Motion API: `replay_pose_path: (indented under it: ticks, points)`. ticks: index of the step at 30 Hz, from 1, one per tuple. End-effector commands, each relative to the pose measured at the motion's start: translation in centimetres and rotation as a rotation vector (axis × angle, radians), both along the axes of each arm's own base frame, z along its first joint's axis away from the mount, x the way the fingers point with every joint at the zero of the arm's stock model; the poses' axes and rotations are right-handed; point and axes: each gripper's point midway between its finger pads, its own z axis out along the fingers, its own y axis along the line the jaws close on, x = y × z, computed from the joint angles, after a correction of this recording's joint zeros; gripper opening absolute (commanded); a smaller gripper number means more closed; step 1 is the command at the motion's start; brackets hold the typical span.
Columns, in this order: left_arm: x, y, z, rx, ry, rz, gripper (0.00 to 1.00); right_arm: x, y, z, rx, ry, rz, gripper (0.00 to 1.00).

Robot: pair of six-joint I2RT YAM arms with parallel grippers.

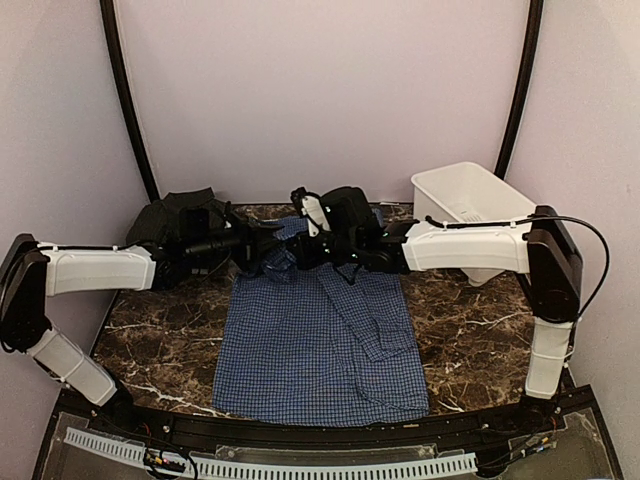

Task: Fold and stack the long sleeve shirts
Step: Pass from the left arm to the right

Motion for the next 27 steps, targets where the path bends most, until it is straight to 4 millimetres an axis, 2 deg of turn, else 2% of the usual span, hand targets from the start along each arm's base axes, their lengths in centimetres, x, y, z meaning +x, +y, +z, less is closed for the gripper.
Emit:
replay_pose_path:
  ticks: [1,2,3,4,5,6,7,8,9,11,12,13,14,17,22,27]
  points:
    - [-0.3,-1.2,4.3,0.028,-0.172,-0.108,0.4,0.3,0.1,1.7,0.031,-0.045,0.023,0.0]
    - [-0.3,-1.2,4.1,0.065,-0.198,-0.126,0.43,0.3,-0.1,1.8,0.03,-0.047,0.028,0.0]
    - [-0.4,-1.1,5.1,0.069,-0.232,-0.146,0.5,0.5,-0.4,1.9,0.028,-0.051,0.025,0.0]
    - [-0.5,-1.0,5.0,0.113,-0.265,-0.169,0.53,0.2,-0.4,2.0,0.034,-0.045,0.049,0.0]
    - [-0.5,-0.7,6.2,0.119,-0.307,-0.186,0.58,0.2,-0.7,2.3,0.039,-0.047,0.057,0.0]
    - [-0.9,-0.6,5.9,0.164,-0.347,-0.232,0.6,0.1,-0.8,2.4,0.043,-0.046,0.07,0.0]
    - [-0.6,-0.1,7.1,0.182,-0.387,-0.234,0.63,0.0,-0.9,2.6,0.048,-0.045,0.091,0.0]
    - [-0.6,0.6,6.5,0.252,-0.419,-0.258,0.64,-0.2,-0.9,2.7,0.053,-0.044,0.109,0.0]
    - [-0.6,1.1,7.6,0.279,-0.464,-0.262,0.65,-0.4,-1.0,2.9,0.055,-0.049,0.126,0.0]
    - [-0.6,2.5,7.5,0.417,-0.539,-0.285,0.65,-0.8,-1.1,3.3,0.054,-0.06,0.156,0.0]
    - [-0.8,3.5,6.4,0.526,-0.563,-0.308,0.65,-1.0,-1.1,3.5,0.053,-0.067,0.173,0.0]
    - [-0.7,3.9,7.0,0.579,-0.606,-0.313,0.65,-1.3,-1.0,3.7,0.053,-0.073,0.192,0.0]
    - [-0.9,4.8,6.2,0.681,-0.632,-0.341,0.64,-1.5,-1.1,3.8,0.051,-0.081,0.21,0.0]
    - [-1.4,6.3,4.6,0.842,-0.681,-0.399,0.63,-2.4,-0.9,4.3,0.056,-0.095,0.262,0.0]
    - [-2.9,6.7,2.5,0.895,-0.709,-0.504,0.58,-3.3,-0.9,4.8,0.058,-0.113,0.32,0.0]
    - [-4.0,6.2,1.7,0.863,-0.745,-0.567,0.53,-3.4,-0.8,4.9,0.055,-0.111,0.333,0.0]
